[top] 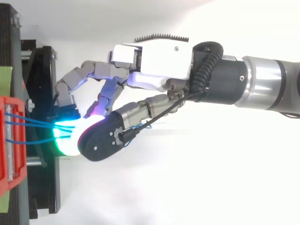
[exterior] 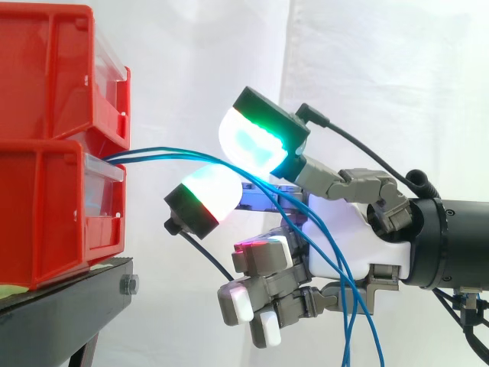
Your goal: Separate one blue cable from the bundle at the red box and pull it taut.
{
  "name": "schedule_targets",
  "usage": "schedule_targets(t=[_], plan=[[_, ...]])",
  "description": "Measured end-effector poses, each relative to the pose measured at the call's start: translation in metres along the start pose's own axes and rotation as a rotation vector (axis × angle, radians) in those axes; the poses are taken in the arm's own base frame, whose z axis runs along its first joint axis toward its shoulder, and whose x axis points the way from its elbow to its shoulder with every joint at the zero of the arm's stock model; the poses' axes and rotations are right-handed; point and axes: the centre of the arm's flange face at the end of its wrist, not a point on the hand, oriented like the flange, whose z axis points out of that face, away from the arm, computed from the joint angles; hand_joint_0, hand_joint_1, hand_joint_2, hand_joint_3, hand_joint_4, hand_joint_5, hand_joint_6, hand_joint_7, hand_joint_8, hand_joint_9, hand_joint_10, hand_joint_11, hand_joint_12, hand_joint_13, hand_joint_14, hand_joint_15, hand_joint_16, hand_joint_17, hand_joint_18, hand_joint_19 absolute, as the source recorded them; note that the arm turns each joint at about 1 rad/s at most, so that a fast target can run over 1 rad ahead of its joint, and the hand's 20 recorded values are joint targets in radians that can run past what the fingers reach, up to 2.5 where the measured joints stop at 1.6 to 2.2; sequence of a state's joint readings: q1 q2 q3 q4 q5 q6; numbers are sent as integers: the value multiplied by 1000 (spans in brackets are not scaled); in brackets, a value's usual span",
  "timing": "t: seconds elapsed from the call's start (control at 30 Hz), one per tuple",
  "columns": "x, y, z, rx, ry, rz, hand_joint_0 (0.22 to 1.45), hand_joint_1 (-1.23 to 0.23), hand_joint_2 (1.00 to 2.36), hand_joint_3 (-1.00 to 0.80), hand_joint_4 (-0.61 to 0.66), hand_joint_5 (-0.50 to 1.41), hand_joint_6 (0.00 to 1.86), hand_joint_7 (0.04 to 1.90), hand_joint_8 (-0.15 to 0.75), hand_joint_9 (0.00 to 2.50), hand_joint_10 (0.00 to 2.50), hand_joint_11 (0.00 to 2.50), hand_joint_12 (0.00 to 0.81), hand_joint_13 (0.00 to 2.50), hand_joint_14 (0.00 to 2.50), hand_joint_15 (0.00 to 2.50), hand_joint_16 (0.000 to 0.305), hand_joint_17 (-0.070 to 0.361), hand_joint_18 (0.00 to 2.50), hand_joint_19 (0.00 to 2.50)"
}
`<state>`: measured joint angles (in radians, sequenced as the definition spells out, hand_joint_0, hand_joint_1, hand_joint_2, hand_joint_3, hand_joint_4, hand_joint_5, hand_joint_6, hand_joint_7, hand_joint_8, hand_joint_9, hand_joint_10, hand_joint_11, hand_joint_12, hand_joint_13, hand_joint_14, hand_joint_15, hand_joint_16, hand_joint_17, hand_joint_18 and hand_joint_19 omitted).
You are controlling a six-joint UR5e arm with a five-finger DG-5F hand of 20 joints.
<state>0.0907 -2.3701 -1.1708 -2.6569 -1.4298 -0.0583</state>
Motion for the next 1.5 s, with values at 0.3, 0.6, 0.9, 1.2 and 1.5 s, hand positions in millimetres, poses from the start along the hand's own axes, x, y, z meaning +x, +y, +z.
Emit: schedule_targets(t=[0.3,0.6,0.9,1.2,1.5], plan=[[0,0,0,-3,0,0,836,-934,1000,-500,-147,-199,867,1134,246,1108,28,1131,377,909,29,765,49,110,809,809],[0,0,0,-3,0,1,755,-968,1000,-500,-53,-185,899,1148,254,1082,29,1148,370,876,30,734,49,110,825,706],[0,0,0,-3,0,1,527,-995,1000,-500,-2,-184,897,1057,285,1129,28,1150,401,904,29,746,52,117,862,779],[0,0,0,-3,1,0,456,-555,1000,-500,59,-171,851,1012,326,1216,25,1141,448,964,26,747,60,136,936,821],[-1,0,0,-1,3,0,610,-611,1011,-357,10,-163,843,1110,295,1226,28,1157,410,971,27,787,51,115,892,913]])
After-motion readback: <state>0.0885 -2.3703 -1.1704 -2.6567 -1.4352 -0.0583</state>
